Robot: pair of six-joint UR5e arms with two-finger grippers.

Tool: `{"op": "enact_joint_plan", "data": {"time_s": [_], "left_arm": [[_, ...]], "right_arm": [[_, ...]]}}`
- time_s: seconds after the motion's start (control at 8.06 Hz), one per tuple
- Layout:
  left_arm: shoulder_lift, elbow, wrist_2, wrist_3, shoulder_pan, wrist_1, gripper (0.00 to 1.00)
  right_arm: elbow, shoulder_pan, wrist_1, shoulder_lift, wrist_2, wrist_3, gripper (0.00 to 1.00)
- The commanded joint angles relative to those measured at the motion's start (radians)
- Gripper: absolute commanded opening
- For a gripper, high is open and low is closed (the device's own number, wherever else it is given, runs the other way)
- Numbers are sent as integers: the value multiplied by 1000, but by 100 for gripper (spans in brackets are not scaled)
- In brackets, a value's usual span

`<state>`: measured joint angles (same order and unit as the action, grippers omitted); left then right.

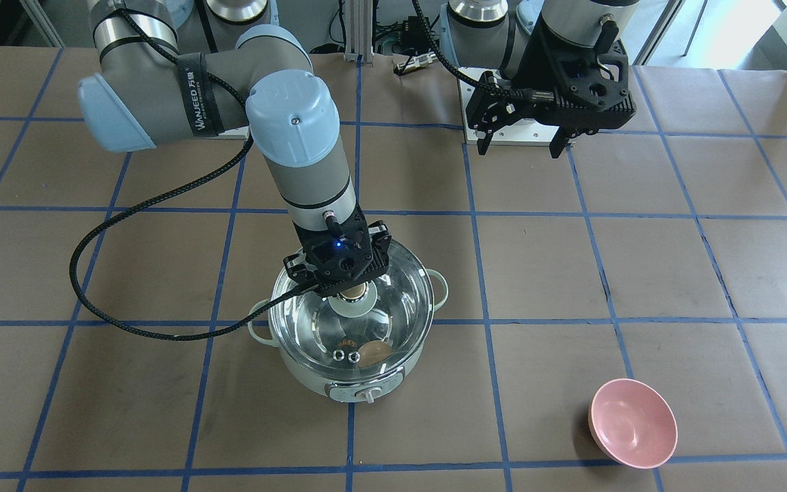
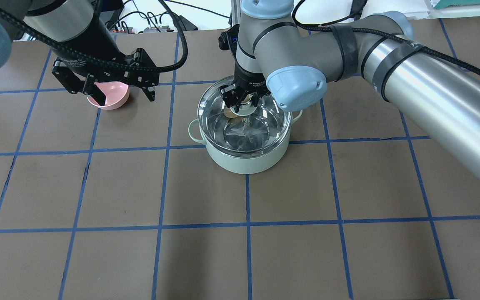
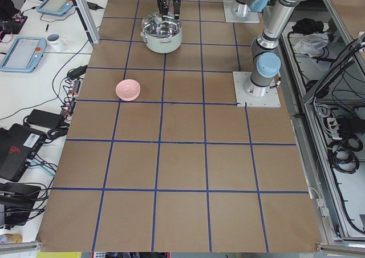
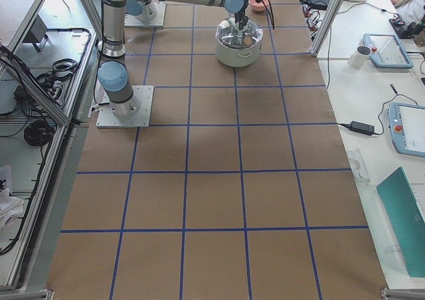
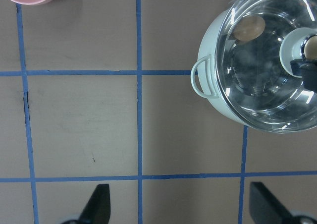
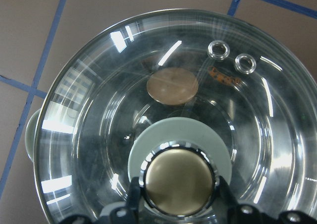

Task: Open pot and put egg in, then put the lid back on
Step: 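Lower and adjust the glass lid onto the pot rim with the right gripper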

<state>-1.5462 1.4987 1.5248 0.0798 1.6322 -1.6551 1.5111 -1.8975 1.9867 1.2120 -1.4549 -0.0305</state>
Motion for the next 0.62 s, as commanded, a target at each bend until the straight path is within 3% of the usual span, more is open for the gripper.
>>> {"op": "enact_joint_plan", "data": {"time_s": [0.0, 0.5], "left_arm": [[0, 0, 0, 0, 0, 0, 100], [0, 0, 2, 0, 0, 0, 100]], "right_arm": [[7, 0, 0, -2, -2, -2, 0], [17, 0, -8, 10, -7, 15, 0]]}}
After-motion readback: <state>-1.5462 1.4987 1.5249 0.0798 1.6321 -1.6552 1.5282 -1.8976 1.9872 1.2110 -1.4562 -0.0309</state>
